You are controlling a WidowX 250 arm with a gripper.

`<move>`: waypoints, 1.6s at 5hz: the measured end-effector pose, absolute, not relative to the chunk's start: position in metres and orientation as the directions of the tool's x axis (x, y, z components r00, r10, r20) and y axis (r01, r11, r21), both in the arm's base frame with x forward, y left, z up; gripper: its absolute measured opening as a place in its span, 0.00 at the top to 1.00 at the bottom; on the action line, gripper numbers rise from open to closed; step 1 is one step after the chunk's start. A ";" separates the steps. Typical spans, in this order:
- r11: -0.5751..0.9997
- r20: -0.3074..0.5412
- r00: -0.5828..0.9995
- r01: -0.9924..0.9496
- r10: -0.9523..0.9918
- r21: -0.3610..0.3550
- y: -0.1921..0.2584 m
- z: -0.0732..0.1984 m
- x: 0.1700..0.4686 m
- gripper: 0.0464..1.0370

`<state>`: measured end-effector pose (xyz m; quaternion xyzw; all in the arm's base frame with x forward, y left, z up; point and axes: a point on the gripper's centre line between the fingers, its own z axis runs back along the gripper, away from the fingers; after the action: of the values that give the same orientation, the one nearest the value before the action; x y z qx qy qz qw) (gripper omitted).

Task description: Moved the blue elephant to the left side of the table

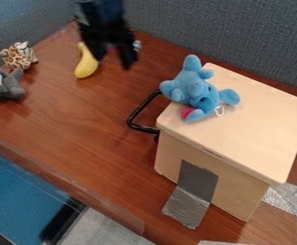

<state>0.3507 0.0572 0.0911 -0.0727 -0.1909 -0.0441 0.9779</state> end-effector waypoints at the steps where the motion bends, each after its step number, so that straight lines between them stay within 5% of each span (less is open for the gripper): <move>1: 0.971 0.409 0.900 0.214 -0.153 -0.108 0.031 0.112 0.368 0.04; 4: 0.907 0.480 0.812 0.414 -0.332 -0.072 -0.042 0.175 0.395 0.04; 8: 0.842 0.357 0.818 0.523 -0.451 -0.133 -0.074 0.182 0.351 0.04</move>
<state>0.3508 -0.0738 0.1821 -0.1133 -0.1581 -0.2572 0.9466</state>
